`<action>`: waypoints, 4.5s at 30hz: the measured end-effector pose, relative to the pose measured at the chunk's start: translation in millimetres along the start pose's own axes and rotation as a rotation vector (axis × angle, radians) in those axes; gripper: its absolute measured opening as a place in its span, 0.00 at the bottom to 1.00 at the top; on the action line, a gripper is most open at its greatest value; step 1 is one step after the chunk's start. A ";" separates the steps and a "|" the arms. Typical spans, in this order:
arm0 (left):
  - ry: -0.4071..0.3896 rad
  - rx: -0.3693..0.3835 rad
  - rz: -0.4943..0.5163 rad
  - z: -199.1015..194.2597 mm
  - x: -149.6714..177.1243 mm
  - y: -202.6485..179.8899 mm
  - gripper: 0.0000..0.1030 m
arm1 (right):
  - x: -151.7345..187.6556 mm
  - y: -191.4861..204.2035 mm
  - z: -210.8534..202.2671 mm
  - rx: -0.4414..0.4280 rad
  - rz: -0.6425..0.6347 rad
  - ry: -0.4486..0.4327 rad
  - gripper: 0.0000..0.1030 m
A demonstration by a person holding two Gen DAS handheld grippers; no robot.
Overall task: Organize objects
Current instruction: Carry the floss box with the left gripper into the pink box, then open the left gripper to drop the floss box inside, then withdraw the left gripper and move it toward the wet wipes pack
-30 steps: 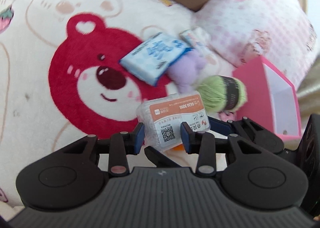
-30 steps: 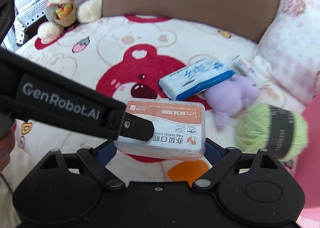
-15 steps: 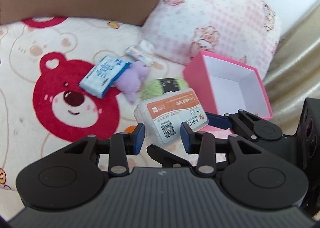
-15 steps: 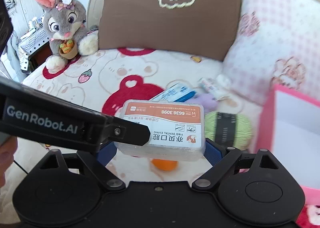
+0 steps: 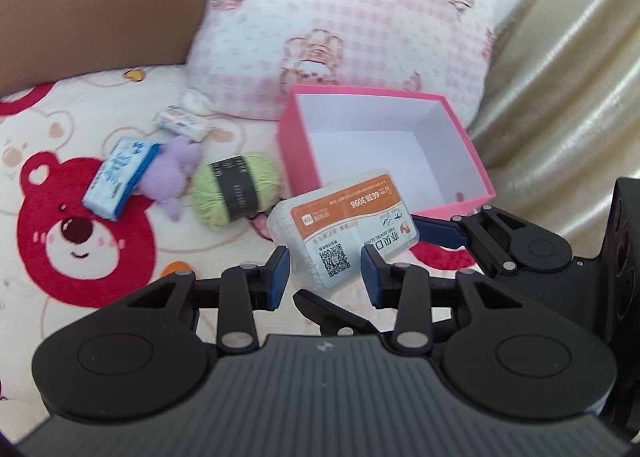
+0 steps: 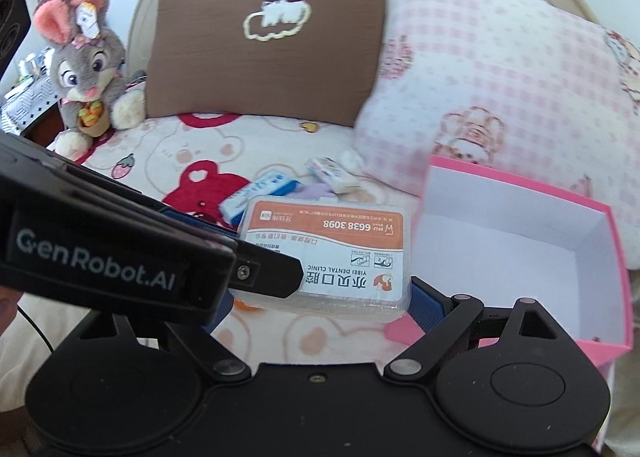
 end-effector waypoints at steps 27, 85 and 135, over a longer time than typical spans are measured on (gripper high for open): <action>0.022 0.064 0.125 44.2 -61.2 -114.1 0.39 | -6.2 -106.3 -36.4 0.137 0.121 -0.027 0.91; 0.364 0.158 -0.228 328.9 -80.5 -61.8 0.36 | 65.8 -242.5 163.9 0.216 0.073 0.431 0.91; 0.263 0.069 0.143 111.0 -78.7 -51.6 0.40 | 22.6 -145.5 -17.1 0.125 0.224 0.021 0.89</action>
Point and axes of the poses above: each gripper's, at about its wrist camera, not at the fingertips, and z roughly the way its jaws point, y to its left, x to its underside, the point moved 5 cm from there along z, roughly the way its jaws point, and after that the axes turned 6 degrees about x, right-handed, at the moved point
